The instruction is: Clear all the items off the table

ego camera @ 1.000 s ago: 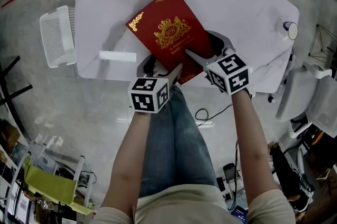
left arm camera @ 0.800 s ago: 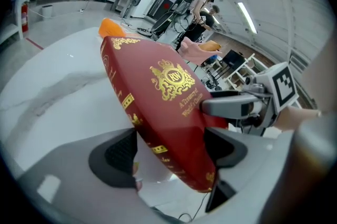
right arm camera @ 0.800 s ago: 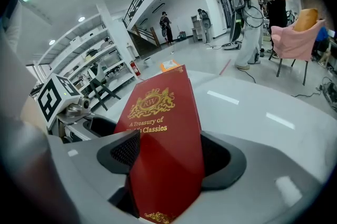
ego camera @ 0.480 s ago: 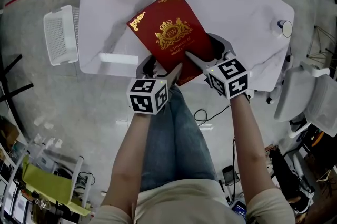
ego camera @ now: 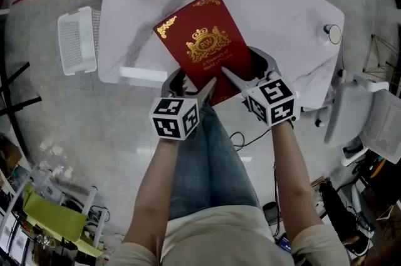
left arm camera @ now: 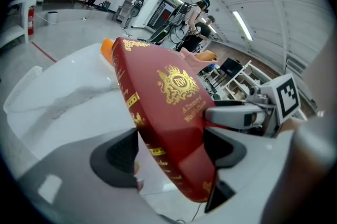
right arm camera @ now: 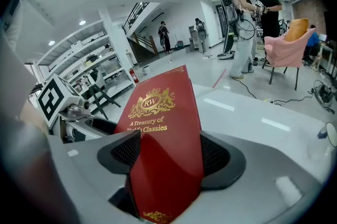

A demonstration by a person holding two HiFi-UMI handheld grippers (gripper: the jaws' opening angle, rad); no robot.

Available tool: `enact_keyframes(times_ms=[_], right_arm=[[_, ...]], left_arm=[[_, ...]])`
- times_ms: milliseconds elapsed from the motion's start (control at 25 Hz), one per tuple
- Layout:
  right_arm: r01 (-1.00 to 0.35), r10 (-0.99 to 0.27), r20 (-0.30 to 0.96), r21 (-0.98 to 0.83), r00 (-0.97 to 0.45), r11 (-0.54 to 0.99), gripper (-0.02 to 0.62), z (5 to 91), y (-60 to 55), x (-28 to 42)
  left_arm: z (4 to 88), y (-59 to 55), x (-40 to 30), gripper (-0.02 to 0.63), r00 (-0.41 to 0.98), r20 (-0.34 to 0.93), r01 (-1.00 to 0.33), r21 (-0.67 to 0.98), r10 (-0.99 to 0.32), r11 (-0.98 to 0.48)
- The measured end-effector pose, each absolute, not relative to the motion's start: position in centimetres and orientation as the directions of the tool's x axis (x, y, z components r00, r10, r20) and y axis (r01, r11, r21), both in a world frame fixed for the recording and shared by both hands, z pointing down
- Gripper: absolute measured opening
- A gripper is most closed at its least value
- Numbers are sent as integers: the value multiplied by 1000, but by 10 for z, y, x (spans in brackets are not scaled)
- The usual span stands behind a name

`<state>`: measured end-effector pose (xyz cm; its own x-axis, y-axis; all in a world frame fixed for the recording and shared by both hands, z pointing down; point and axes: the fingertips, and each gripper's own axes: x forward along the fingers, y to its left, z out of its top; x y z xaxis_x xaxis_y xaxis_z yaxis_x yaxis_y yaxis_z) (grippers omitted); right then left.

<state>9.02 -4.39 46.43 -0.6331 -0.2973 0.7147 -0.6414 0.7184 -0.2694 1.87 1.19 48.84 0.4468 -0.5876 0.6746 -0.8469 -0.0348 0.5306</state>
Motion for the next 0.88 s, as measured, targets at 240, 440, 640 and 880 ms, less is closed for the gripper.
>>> enact_keyframes(times_ms=[240, 440, 640, 880], right_arm=[[-650, -309, 715, -262, -627, 713, 341, 455, -37, 90], [-652, -313, 709, -267, -632, 710, 339, 447, -37, 91], [-663, -326, 702, -274, -634, 697, 336, 443, -39, 91], [-666, -338, 700, -262, -630, 698, 333, 445, -38, 89]], left_arm=[[480, 17, 17, 383, 446, 664, -840, 541, -600, -25], [471, 16, 17, 383, 445, 662, -841, 540, -604, -29], [466, 12, 14, 380, 448, 650, -841, 540, -614, -43], [469, 10, 11, 377, 453, 631, -835, 548, -631, -51]])
